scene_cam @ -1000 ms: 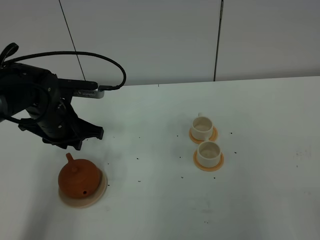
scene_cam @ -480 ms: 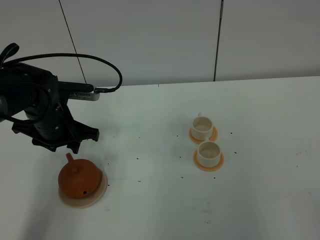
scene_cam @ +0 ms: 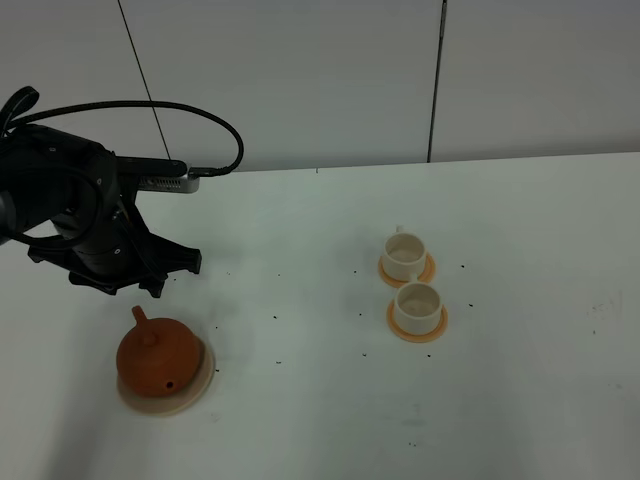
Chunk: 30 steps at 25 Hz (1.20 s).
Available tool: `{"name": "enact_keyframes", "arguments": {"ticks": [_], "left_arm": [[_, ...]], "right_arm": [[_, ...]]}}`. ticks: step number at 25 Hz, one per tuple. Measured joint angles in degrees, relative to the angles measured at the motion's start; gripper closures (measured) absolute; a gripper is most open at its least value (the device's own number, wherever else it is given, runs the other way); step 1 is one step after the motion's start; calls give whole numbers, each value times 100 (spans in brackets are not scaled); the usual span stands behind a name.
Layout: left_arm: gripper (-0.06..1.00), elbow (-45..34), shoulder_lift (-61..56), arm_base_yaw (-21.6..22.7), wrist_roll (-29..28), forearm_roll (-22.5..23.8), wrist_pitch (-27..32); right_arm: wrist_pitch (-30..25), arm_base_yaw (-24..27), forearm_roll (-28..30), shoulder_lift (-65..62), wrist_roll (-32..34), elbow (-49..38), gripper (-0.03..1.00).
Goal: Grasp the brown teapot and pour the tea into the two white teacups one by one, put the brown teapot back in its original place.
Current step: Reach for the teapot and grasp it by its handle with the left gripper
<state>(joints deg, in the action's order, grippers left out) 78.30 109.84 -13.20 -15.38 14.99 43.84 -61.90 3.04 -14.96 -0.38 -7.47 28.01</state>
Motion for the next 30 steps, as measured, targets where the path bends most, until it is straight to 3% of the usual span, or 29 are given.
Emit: {"name": "enact_keyframes", "arguments": {"ticks": [13,19,30], "left_arm": [[41,0,468,0,-11,24,-122],[41,0,468,0,-279,292,-162],[41,0,468,344,-257,285,86]], "right_arm": [[0,0,0,0,0,-8,73],[0,0,0,0,0,-19,73],[0,0,0,0,0,-19,73]]}}
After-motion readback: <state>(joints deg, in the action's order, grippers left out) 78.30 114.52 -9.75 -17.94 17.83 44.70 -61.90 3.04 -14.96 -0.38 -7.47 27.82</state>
